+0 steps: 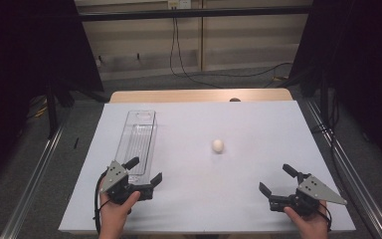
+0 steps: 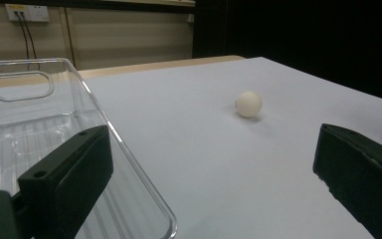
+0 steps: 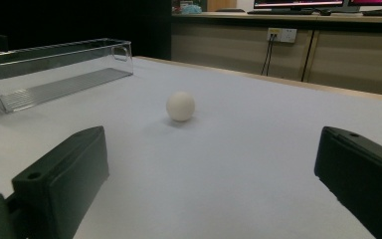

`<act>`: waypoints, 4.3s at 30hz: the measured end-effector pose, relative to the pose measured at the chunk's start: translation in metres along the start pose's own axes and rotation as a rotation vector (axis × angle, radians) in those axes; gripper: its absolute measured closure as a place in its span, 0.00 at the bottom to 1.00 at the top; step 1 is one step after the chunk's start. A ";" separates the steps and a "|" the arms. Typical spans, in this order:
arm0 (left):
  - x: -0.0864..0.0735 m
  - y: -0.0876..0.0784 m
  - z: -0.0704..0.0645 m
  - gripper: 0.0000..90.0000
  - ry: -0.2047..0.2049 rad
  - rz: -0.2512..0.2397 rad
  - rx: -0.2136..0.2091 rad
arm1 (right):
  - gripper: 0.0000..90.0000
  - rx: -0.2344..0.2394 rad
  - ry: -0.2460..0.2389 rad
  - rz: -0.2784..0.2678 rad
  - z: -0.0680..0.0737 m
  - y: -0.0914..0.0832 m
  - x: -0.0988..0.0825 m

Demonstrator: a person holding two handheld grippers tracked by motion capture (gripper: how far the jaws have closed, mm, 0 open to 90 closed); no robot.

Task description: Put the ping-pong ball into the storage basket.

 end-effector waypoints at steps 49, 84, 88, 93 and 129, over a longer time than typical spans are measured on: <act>0.009 0.043 -0.043 0.03 0.029 0.022 -0.066 | 0.00 0.015 -0.002 0.000 0.001 0.000 0.001; 0.008 0.078 -0.062 0.03 0.033 0.067 -0.079 | 0.01 0.012 0.002 -0.009 0.001 -0.001 0.001; 0.009 0.081 -0.063 0.03 0.032 0.074 -0.078 | 0.01 0.012 0.004 -0.009 0.001 0.000 0.001; 0.010 0.087 -0.065 0.03 0.030 0.068 -0.080 | 0.01 0.017 0.000 -0.006 0.001 0.000 0.001; 0.014 0.113 -0.069 0.03 0.012 0.096 -0.074 | 0.01 0.024 -0.003 -0.003 0.002 0.000 0.001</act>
Point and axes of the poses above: each handheld gripper's, and its own axes: y roughly forward along the jaws, x roughly out of its top, z roughly to its left, the point moved 3 cm from there along y, roughly forward along the jaws, and after that the axes turned 6 degrees about x, right-handed, at the moved point
